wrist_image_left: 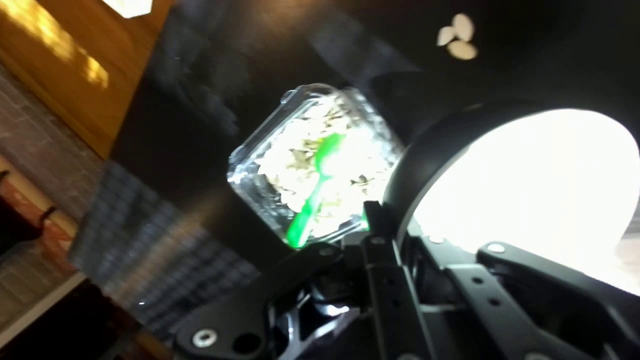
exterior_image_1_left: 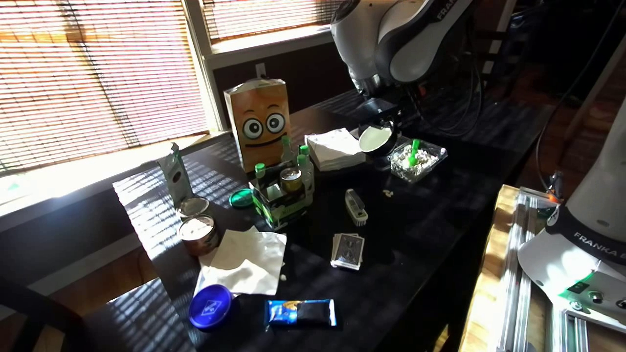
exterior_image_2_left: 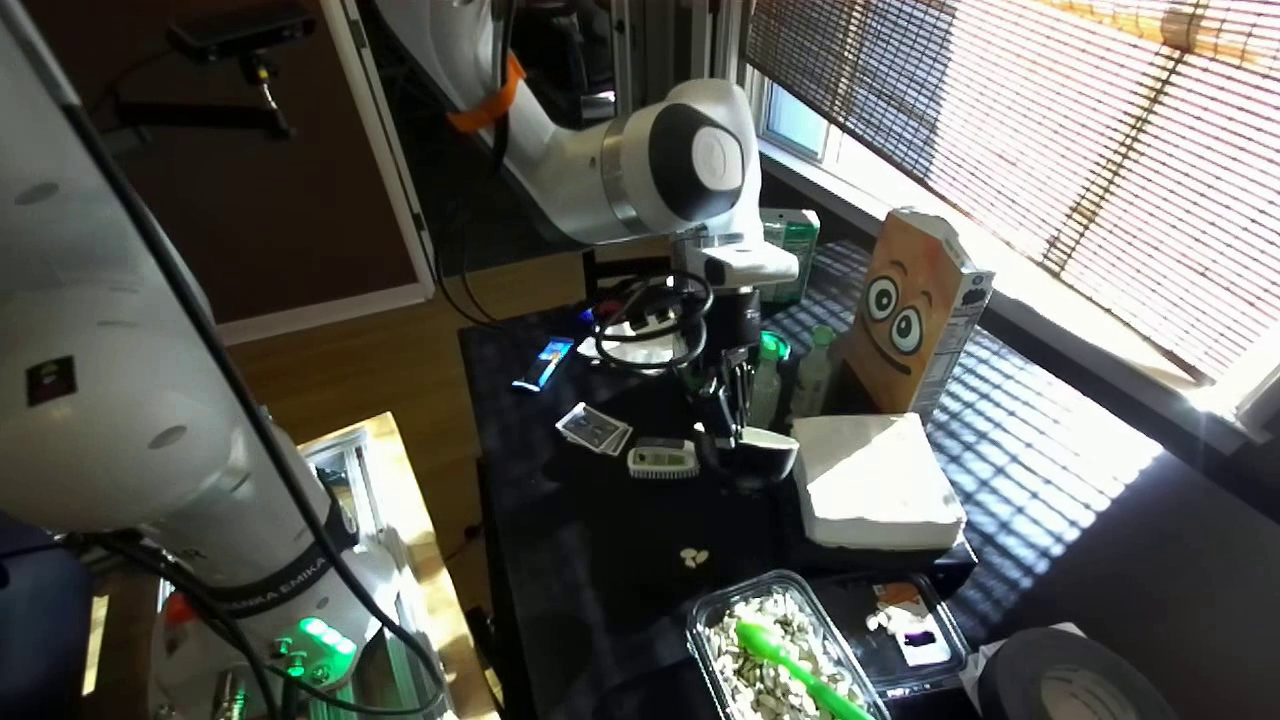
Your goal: Pour the contents from the black bowl into the transparent bowl
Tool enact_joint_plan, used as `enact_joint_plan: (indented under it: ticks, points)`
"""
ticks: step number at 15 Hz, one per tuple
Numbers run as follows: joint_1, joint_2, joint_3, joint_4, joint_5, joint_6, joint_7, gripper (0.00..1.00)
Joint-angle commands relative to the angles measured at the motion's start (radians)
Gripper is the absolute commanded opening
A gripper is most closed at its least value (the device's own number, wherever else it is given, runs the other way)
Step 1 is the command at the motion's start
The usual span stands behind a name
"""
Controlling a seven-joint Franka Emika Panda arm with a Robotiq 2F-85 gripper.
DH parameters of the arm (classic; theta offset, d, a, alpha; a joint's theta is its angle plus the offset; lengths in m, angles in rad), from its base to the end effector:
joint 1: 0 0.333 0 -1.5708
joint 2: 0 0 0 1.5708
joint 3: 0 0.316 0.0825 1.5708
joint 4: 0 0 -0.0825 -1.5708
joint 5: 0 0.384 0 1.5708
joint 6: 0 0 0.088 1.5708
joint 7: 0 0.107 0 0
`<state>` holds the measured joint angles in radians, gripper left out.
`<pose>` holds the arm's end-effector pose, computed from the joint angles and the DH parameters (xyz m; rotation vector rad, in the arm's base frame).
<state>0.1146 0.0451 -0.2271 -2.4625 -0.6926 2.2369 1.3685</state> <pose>0.4473 -0.0703 0.2626 2.2938 -1.2088 0.1033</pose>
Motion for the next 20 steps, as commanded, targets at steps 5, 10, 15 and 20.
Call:
enact_joint_plan:
  ticks: [5, 10, 15, 20]
  points:
    - [-0.058, -0.086, 0.160, -0.122, 0.176, 0.207, -0.206, 0.02]
    - [-0.067, -0.056, 0.192, -0.119, 0.142, 0.181, -0.215, 0.08]
    - [-0.050, -0.053, 0.228, -0.187, 0.172, 0.465, -0.330, 0.02]
    - [-0.012, 0.013, 0.282, -0.257, 0.339, 0.759, -0.540, 0.02]
